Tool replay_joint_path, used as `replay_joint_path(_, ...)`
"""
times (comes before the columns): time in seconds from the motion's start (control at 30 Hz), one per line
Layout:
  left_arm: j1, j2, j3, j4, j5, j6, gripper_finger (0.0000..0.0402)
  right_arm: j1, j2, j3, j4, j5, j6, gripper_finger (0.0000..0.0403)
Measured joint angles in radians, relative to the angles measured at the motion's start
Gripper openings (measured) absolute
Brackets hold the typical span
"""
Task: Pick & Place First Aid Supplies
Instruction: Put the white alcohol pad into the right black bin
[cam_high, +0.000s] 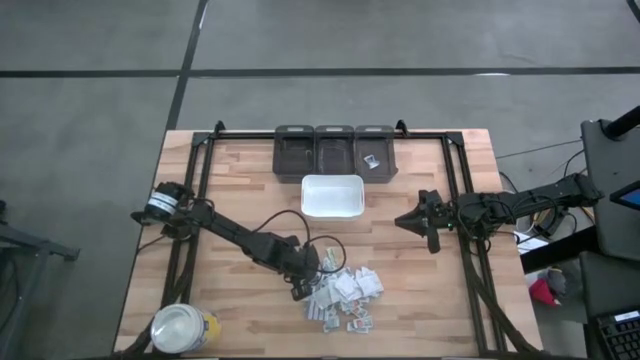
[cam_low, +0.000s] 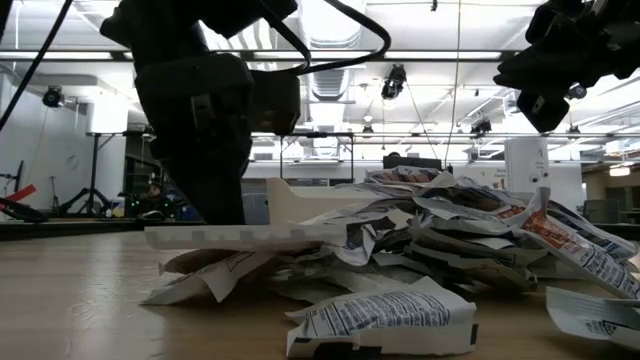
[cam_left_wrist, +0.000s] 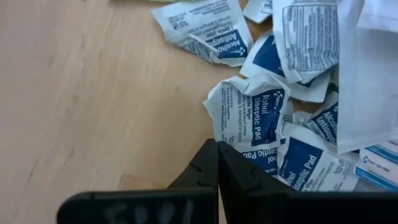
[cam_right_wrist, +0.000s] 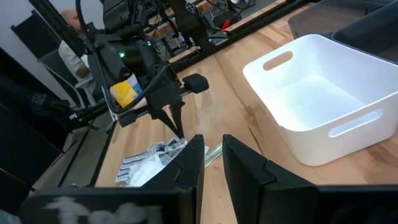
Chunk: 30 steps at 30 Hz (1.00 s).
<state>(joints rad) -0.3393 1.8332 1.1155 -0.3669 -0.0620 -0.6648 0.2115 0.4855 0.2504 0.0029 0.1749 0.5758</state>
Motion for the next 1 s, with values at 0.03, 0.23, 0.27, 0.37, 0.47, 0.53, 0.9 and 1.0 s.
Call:
replay_joint_path(0.03,0.000,0.000,0.003,0.000,0.000,0.003,0.0000,0.000,0.000,0.000,0.000,0.000,0.000,0.0057)
replay_joint_path(0.23,0.000,-0.002,0.030,-0.002,-0.003,0.043,0.0000,0.000,0.000,0.000,0.000,0.000,0.000,0.0057)
replay_joint_path(0.27,0.000,-0.002,0.036,-0.009,-0.003,0.046,0.0000,0.000,0.000,0.000,0.000,0.000,0.000,0.0057)
replay_joint_path(0.37,0.000,-0.003,0.056,-0.045,-0.004,0.057,0.0000,0.000,0.000,0.000,-0.001,0.000,0.000,0.0057)
replay_joint_path(0.47,0.000,-0.004,0.090,-0.117,-0.005,0.071,0.0000,0.000,0.000,0.000,-0.002,0.000,0.000,0.0057)
replay_joint_path(0.53,0.000,-0.005,0.123,-0.172,-0.006,0.088,0.0000,0.000,0.000,0.000,-0.002,0.000,0.000,0.0057)
replay_joint_path(0.9,0.004,-0.007,0.121,-0.146,-0.010,0.140,0.0000,0.000,0.000,0.000,-0.003,0.000,0.000,0.0057)
replay_joint_path(1.0,0.004,-0.007,0.120,-0.116,-0.010,0.154,0.0000,0.000,0.000,0.000,-0.003,0.000,0.000,0.0057)
